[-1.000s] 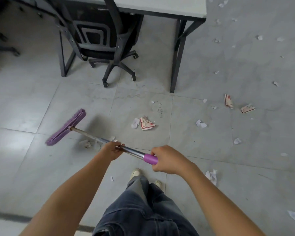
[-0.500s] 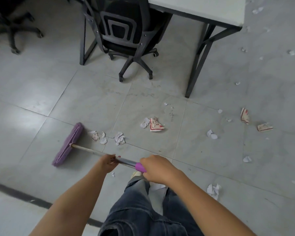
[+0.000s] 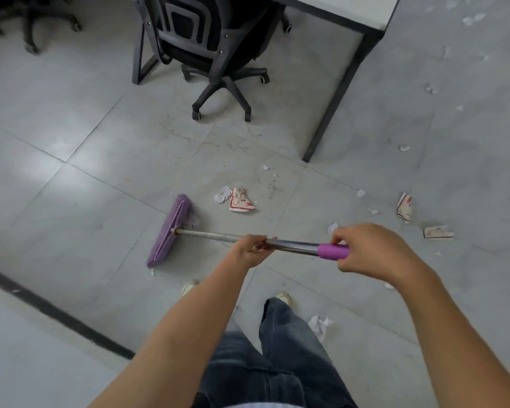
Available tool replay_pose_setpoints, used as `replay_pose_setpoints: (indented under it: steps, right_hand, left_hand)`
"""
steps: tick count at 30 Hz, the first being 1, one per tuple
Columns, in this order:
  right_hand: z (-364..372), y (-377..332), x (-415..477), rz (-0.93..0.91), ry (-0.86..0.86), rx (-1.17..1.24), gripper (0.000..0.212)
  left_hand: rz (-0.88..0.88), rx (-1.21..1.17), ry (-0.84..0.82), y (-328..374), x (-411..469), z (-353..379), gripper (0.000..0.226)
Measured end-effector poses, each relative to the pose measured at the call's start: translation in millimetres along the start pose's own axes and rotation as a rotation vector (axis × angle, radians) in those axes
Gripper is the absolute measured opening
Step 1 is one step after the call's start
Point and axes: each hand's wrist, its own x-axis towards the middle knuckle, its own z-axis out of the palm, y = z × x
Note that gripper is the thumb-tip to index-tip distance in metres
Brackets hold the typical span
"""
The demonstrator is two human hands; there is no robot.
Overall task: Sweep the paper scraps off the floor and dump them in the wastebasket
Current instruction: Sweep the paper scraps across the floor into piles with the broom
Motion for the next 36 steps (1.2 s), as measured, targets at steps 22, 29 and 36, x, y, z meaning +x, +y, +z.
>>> replay_pose_setpoints:
  steps: [22,29,36]
  right_hand:
    - [77.0,-74.1,-18.2,-0.501,-0.142,-0.049,0.02]
    - [29.1,-56.9,-39.1,-0.387,-0.071,-0.281,0.01]
    - [-70.5,-56.2,-72.1,-0.196,0.243,-0.569,0.02]
  left_hand:
    - [0.083,-0.202,0.268,-27.5,-42.2,-152.5,0.021]
    - [0.021,-0.208,0.107,-51.3,-46.0,-113.9,0.018]
    - [0.017,-0.378,-0.216,-55.6,-89.6,-16.9,0.019]
